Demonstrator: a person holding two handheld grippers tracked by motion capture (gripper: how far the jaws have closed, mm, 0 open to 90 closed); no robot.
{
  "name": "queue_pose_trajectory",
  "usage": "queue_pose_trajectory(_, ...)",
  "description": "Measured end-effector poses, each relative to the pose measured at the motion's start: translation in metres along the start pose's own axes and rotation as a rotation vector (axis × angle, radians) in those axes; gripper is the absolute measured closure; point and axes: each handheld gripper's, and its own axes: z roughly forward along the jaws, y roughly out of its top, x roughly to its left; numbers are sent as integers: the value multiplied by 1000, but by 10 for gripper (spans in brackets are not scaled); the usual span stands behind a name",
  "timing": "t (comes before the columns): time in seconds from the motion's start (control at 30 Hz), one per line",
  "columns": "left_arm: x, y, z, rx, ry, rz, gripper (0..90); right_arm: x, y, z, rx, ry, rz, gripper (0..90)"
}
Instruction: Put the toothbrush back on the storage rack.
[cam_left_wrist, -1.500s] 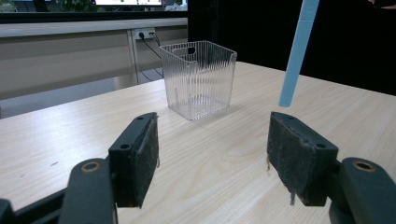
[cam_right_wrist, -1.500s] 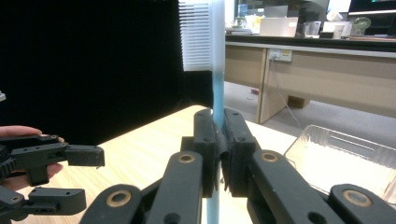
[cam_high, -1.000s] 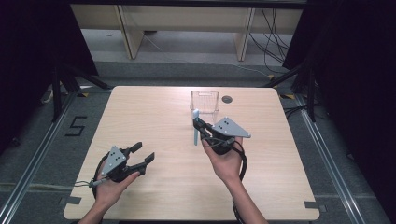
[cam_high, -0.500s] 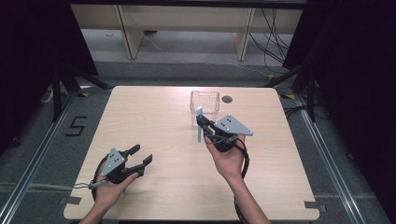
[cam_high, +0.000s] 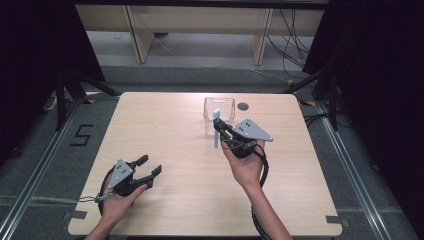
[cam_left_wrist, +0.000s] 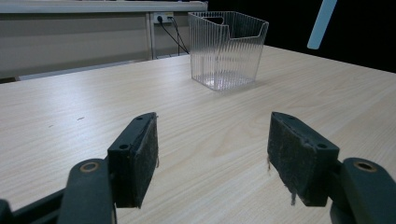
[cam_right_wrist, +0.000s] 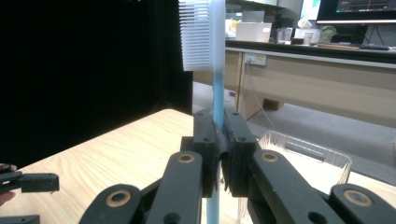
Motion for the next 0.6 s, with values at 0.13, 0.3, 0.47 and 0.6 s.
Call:
queue_pose_trajectory(0.13,-1,-2,1,0,0,-4,332,-3,3,1,-1,-20,2,855)
queue_pose_trajectory(0.3,0,-5,2,4,0,-3,332,-7,6,3,-9,-30,-4,855)
queue_pose_trajectory(0.47,2,-6,4,-25,-12,17,332,-11,7,6,-10,-38,5,855)
queue_pose_trajectory(0.6,0,-6,2,-5,0,-11,332,-15,7,8,-4,-50,-1,855)
